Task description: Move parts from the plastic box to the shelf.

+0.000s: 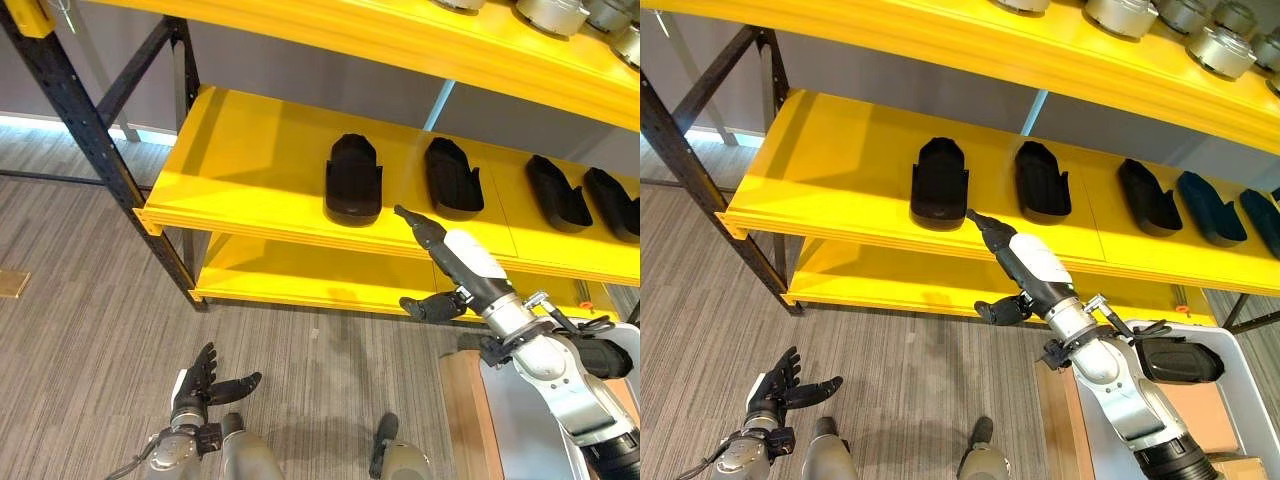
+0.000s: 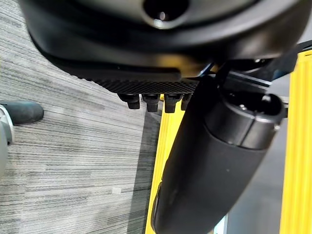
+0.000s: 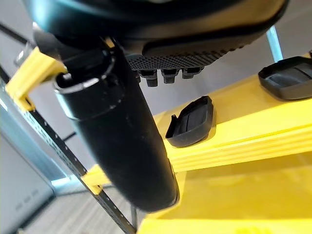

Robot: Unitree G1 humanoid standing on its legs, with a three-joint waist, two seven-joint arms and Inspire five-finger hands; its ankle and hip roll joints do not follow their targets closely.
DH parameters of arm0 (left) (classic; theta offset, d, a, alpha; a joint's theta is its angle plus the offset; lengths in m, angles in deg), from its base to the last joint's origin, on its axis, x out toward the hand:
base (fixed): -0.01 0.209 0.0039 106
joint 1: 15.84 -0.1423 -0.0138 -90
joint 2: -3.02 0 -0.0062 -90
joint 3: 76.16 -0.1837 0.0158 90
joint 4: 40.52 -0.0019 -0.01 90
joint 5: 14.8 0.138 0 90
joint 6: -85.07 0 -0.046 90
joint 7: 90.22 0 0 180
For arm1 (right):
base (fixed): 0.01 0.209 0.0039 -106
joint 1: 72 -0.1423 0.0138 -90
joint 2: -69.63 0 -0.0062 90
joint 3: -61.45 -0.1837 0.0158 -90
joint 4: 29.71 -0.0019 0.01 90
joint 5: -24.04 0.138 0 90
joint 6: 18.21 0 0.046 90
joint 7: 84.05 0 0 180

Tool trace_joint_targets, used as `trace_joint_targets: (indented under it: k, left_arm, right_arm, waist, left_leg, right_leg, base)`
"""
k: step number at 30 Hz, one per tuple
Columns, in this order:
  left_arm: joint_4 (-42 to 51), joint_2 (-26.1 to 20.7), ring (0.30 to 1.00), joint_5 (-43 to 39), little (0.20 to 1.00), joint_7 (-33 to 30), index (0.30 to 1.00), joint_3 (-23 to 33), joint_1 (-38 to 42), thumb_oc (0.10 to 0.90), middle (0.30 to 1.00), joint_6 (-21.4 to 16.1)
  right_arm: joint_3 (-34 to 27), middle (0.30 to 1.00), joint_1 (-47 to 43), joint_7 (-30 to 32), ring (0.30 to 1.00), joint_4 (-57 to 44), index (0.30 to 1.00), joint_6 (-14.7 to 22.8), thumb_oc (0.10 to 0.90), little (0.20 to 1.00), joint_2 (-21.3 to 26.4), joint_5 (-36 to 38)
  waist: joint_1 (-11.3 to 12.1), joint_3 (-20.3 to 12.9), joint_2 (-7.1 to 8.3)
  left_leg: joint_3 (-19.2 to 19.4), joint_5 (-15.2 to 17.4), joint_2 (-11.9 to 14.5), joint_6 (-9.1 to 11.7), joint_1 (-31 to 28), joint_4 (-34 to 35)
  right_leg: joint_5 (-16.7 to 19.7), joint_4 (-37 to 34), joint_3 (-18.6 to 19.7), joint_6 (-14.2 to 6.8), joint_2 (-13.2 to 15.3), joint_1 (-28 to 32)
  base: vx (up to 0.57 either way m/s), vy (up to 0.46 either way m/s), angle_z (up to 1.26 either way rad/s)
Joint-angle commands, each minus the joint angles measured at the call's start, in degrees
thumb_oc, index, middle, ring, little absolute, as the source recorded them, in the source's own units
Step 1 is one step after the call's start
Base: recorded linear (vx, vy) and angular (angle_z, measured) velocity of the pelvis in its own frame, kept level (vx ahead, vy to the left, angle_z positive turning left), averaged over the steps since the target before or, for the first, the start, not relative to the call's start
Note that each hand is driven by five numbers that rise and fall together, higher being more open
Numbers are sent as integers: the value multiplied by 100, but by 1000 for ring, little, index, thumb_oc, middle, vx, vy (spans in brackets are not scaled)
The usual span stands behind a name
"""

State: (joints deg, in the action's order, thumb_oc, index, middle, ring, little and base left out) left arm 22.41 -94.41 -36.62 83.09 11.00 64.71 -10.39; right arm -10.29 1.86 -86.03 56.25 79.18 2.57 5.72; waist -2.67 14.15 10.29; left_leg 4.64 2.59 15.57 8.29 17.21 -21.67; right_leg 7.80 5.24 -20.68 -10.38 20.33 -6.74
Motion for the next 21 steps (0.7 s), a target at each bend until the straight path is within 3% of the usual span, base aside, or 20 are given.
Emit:
trace_joint_targets:
  k: [1, 8, 21]
  left_arm:
    - [547, -50, 1000, 124, 1000, -18, 1000, 74, 166, 900, 1000, -414]
    - [519, -96, 1000, 97, 1000, -33, 1000, 12, 336, 900, 1000, -434]
    - [508, -173, 1000, 55, 1000, -11, 1000, -11, 448, 900, 1000, -462]
  right_arm:
    - [-140, 1000, -895, 440, 1000, -69, 1000, 64, 900, 1000, 56, -299]
    - [612, 1000, -1788, 337, 1000, 792, 1000, -163, 900, 1000, -379, -540]
    - [1219, 1000, -2645, 212, 1000, 1831, 1000, -351, 900, 1000, -801, -677]
  waist:
    - [139, 76, -160]
    - [195, 87, -121]
    - [286, 122, -74]
  left_leg:
    - [511, 148, -275, -418, -1184, 1190]
    - [494, 146, -315, -435, -1131, 1197]
    - [468, 143, -356, -456, -1050, 1208]
  right_leg:
    - [347, 1234, 141, -265, 29, 42]
    - [391, 1221, 131, -253, 49, 24]
    - [477, 1186, 107, -261, 66, -9]
  base:
    - [-21, 14, -10]
    - [-5, 6, 7]
    - [0, 0, -1]
